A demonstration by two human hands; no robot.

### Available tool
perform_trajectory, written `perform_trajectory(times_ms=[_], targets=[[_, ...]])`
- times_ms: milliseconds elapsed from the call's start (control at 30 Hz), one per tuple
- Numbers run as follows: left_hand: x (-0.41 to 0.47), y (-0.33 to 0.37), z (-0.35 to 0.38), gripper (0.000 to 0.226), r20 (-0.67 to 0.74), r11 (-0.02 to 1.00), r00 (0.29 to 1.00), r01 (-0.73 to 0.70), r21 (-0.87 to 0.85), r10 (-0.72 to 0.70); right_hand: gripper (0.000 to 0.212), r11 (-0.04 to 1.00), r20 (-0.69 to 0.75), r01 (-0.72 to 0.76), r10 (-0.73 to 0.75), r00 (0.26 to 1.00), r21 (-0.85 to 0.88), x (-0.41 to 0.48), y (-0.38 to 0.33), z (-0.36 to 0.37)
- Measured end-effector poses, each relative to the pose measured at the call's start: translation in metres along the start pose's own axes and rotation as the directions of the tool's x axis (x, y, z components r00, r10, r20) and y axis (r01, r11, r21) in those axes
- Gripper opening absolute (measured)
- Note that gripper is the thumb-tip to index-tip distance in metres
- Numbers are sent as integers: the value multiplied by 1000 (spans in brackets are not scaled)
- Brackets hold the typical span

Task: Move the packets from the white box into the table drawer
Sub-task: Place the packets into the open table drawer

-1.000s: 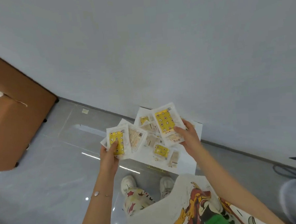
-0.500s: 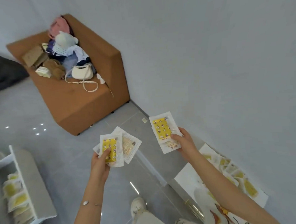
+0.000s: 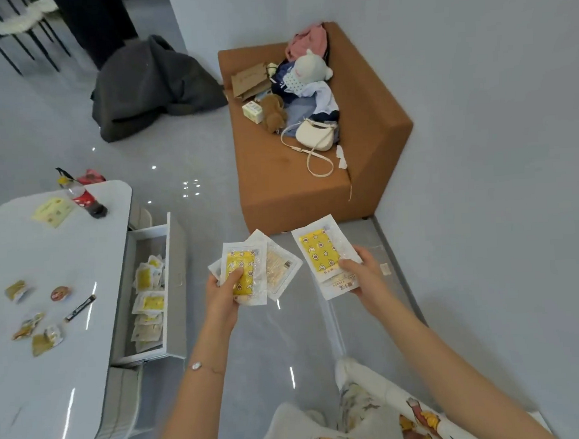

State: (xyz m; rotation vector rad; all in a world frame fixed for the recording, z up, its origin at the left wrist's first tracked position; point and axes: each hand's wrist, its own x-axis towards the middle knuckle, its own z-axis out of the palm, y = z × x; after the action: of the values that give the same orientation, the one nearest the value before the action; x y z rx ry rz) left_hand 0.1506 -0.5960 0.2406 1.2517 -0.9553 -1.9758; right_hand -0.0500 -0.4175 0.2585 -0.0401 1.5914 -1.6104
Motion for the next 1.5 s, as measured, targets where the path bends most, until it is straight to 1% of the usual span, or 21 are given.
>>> perform_trajectory(times_ms=[133,267,367,500,600,633,733,867,967,1067,1133,1233,1333,1433,1500], targets=[[29,5,-18,31,-100,999,995,-21,-39,17,33,990,119,-14,31,992,-139,50,-9,39],[56,9,-26,43,-200,995,979,-51,-87,33,43,965,236,-2,67,969,-263,101,-24,71],[71,16,-22,42,-284,990,958,-83,-114,48,44,942,330,15,102,938,-335,137,-40,93],[82,21,-22,41,-448,982,893,-121,-142,46,45,905,429,43,158,890,-423,175,-58,124],[87,23,-25,32,-534,980,845,-139,-142,43,44,879,490,74,190,851,-471,197,-67,152],[89,23,-27,33,-557,978,830,-145,-148,39,45,872,499,77,202,842,-483,203,-68,162],[98,27,-40,41,-620,974,784,-154,-167,18,48,861,513,60,243,823,-504,221,-66,198],[121,29,-70,45,-680,967,733,-173,-188,-1,47,821,537,61,313,783,-568,243,-53,250],[152,33,-100,42,-705,962,709,-179,-207,-20,44,787,550,80,350,758,-612,265,-37,298],[194,43,-137,34,-723,947,687,-182,-263,-69,38,760,556,88,385,736,-644,289,-21,355],[223,50,-165,31,-728,931,677,-188,-313,-109,39,734,555,92,419,719,-673,306,-10,394],[262,58,-206,34,-725,898,661,-177,-403,-195,42,689,525,67,482,701,-722,330,3,446],[296,60,-247,40,-712,873,652,-155,-462,-261,46,655,482,39,513,710,-755,357,22,483],[330,42,-291,47,-723,865,612,-121,-486,-320,49,593,447,42,556,701,-804,392,61,515],[353,15,-318,46,-723,848,584,-108,-519,-369,49,541,420,56,580,698,-839,422,101,537]])
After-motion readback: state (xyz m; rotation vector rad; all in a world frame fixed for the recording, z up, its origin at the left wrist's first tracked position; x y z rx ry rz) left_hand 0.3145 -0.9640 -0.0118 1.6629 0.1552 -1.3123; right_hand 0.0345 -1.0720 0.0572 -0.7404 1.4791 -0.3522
